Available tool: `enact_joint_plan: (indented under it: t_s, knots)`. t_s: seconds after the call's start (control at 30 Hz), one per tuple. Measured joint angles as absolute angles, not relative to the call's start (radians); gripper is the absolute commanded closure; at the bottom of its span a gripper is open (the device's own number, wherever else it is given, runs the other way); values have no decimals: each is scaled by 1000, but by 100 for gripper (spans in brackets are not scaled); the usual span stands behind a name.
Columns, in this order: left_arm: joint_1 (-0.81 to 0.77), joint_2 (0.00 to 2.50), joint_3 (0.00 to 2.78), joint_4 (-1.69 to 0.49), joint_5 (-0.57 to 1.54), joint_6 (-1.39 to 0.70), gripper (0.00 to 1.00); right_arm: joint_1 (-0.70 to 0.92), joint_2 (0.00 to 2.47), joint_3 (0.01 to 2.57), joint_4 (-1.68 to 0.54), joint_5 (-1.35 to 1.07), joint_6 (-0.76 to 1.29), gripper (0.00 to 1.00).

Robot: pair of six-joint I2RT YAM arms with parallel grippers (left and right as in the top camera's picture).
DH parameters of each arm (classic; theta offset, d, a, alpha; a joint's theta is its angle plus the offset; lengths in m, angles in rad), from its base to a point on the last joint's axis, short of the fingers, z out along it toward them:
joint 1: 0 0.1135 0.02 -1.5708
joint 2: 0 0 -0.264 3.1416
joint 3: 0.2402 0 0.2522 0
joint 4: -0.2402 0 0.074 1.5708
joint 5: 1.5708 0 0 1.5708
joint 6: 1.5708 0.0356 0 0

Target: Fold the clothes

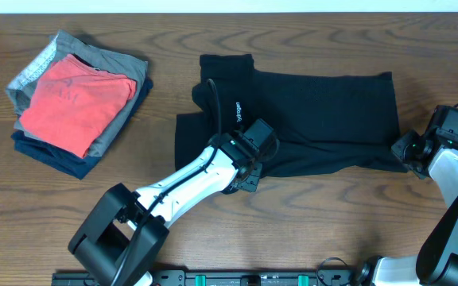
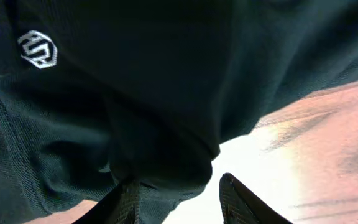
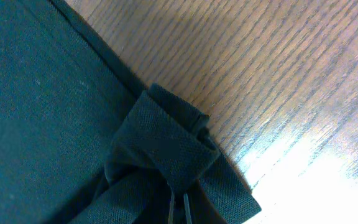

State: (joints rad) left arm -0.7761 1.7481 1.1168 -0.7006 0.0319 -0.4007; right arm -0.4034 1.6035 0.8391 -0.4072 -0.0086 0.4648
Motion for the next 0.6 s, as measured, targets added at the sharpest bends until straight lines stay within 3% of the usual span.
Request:
enact_joint_plan:
  t_s: [0.2,0.3,0.33,0.6]
  knots:
    - [-776,1779,1117,-699,19,-405,59,-403,1604,839,-407,-9,463,97]
    - [-776,1797,1117,-699,18,-421,91,-403,1604,839,-408,-9,463,96]
    - [-776,1800,1117,-699,18,-420,94,-403,1604,839,-408,-9,463,97]
    - [-776,1772,1117,-743,-12,-419,94,-403,1604,839,-408,-6,463,96]
